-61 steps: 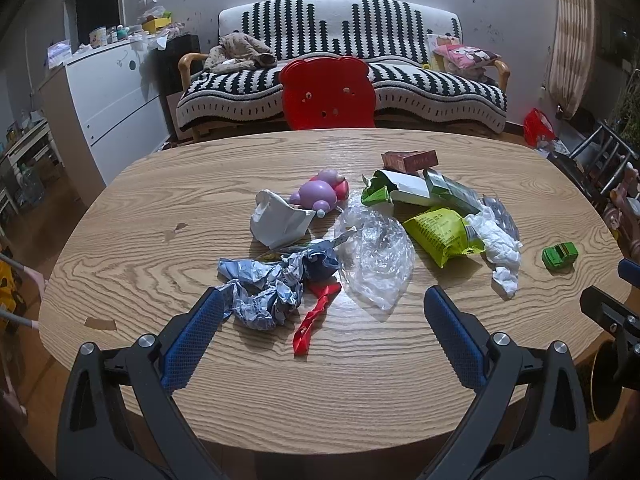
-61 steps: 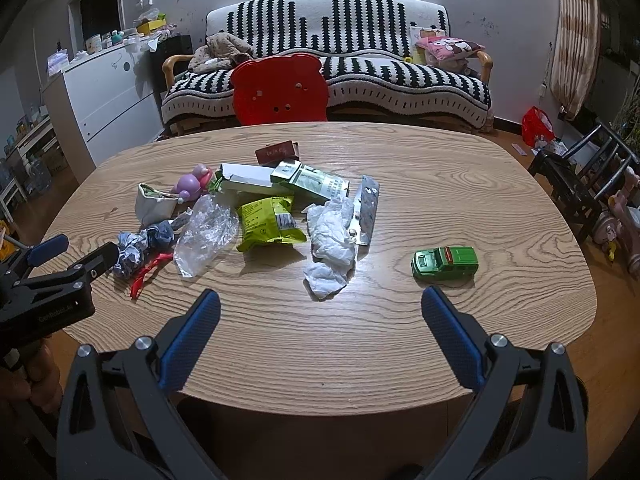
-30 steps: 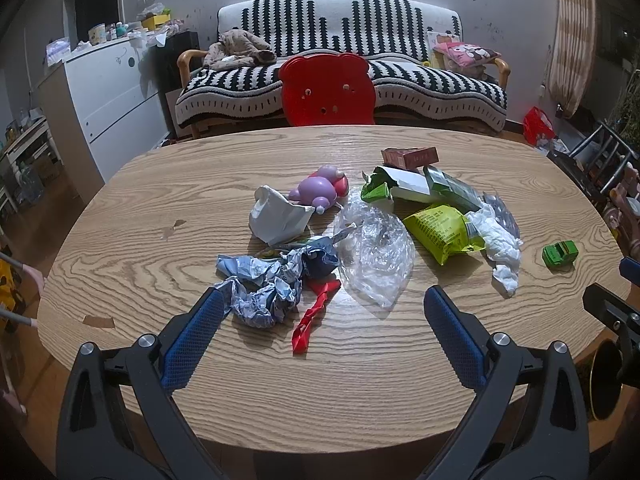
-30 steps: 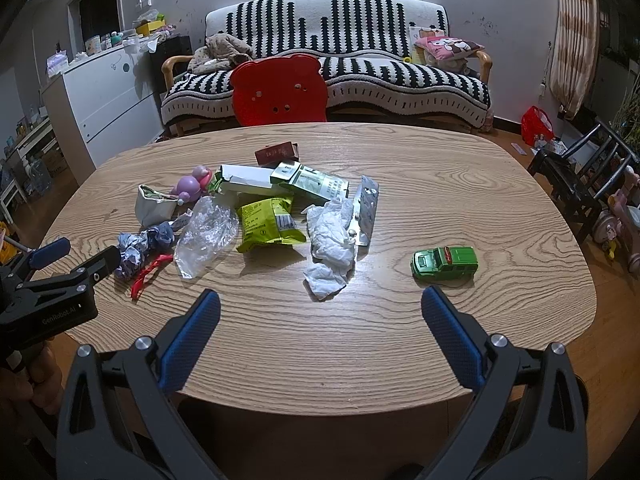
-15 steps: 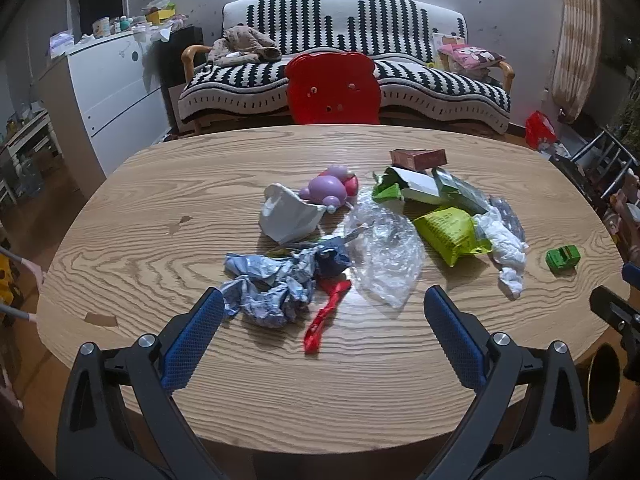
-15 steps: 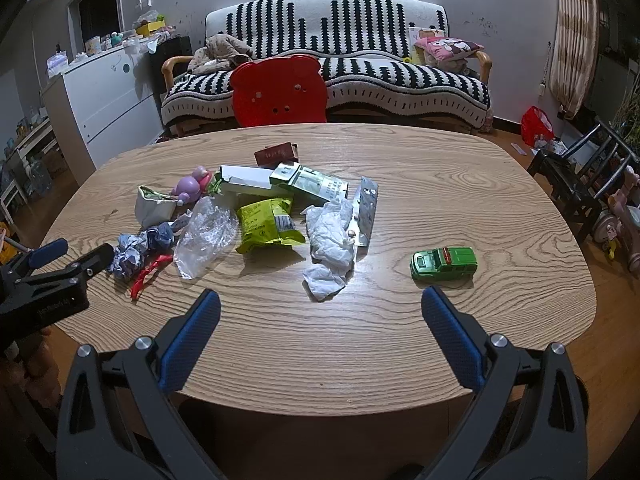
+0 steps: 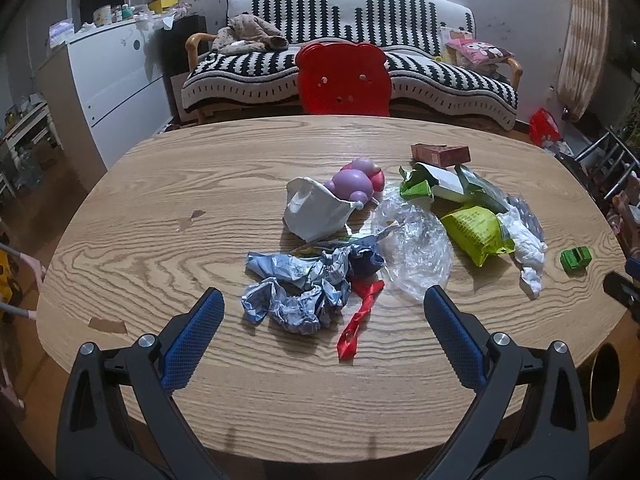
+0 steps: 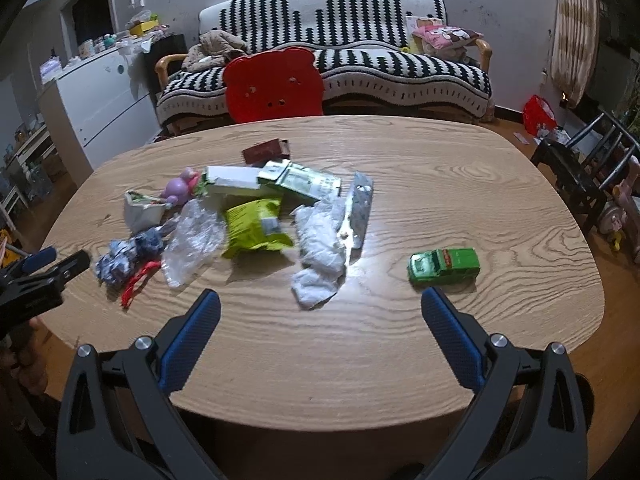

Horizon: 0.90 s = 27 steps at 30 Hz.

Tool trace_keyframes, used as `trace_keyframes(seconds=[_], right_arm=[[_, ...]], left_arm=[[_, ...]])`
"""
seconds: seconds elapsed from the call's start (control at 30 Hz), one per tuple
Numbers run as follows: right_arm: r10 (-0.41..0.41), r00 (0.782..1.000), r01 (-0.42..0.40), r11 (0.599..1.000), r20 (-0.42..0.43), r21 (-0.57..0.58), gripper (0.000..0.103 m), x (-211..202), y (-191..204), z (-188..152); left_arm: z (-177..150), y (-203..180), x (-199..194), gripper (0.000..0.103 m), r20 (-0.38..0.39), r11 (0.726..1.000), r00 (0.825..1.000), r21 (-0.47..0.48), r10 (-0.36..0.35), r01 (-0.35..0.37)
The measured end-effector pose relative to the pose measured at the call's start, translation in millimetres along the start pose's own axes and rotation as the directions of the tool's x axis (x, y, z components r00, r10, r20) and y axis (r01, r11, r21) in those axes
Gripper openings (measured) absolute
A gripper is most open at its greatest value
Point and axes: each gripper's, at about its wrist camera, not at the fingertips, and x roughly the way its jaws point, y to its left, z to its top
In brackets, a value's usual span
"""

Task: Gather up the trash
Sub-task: 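Grasp the white paper cup with the left tool while the right tool grasps the silver blister pack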

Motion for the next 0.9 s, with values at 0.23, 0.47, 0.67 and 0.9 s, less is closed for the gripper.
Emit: trace_keyframes(seconds=[0.23, 0.47, 0.67, 0.9], right_arm=[[-0.048, 0.998, 0.048, 0.999, -0.035, 0.018, 0.083, 44, -16, 31], [-0.051, 0.985, 0.067, 0.993, -0.162, 0.096, 0.055, 120, -45, 45], [-0.013, 0.98, 0.043, 0.988, -0.2, 0.149, 0.05, 151, -62, 52], [-0.006, 0.975, 0.038, 0.99, -0.221, 0.138, 0.032, 165, -62, 56]], left_arm=[[18, 5, 23, 0.097, -0.005, 0.998, 0.999, 0.041, 0.041, -0.041], [45, 20, 75, 0.097, -0.036, 0.998, 0.998, 0.016, 0.06, -0.06], [63, 14, 118, 0.097, -0.063, 0.998, 0.997, 0.044, 0.05, -0.047], [71, 2, 143, 0.097, -0.063, 0.994, 0.996, 0.1, 0.058, -0.052]])
